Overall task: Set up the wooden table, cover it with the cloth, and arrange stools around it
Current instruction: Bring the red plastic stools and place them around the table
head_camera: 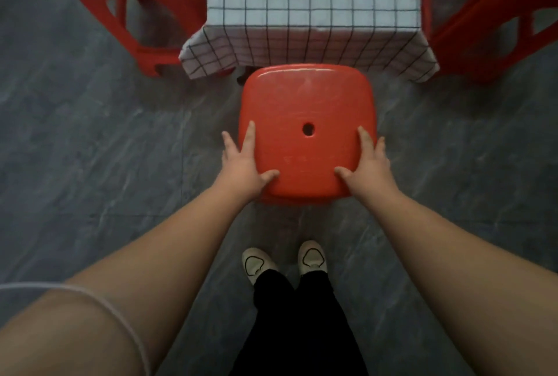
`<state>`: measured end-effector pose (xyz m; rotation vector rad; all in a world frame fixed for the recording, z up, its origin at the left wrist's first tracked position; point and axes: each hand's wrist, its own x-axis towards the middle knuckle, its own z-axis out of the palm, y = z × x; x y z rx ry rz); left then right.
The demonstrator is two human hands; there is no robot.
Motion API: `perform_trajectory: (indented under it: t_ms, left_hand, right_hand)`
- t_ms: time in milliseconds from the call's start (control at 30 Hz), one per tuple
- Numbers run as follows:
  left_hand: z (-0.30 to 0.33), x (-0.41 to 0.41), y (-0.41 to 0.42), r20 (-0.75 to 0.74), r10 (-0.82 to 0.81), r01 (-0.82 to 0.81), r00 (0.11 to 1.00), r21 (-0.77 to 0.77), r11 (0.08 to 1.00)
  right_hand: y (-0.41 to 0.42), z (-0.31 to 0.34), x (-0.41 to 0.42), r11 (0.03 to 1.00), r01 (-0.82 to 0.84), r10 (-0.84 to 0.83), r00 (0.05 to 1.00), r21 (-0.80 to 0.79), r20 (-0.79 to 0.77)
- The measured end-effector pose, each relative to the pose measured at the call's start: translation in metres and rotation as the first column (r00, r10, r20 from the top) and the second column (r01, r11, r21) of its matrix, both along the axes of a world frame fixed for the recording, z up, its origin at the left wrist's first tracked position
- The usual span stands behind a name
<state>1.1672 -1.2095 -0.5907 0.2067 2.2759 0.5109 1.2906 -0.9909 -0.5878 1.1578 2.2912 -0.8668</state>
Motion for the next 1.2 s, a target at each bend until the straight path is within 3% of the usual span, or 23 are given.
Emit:
perform_trajectory:
  t_ms: [200,1200]
  left_hand:
    - [-0.009,-0.008,0.008,-0.005,0.015,-0.014,1.0,0.076,0.997]
    - [0.002,0.119,-0.046,0.061,0.014,-0.014,0.998,0.008,1.0]
  right_hand:
    - [0.003,-0.009,0.005,0.999,0.034,-0.036,0.997,-0.031,-0.074]
    - [-0.064,0.007,0.136,0.996,0.003,-0.007,0.999,-0.091,-0.036]
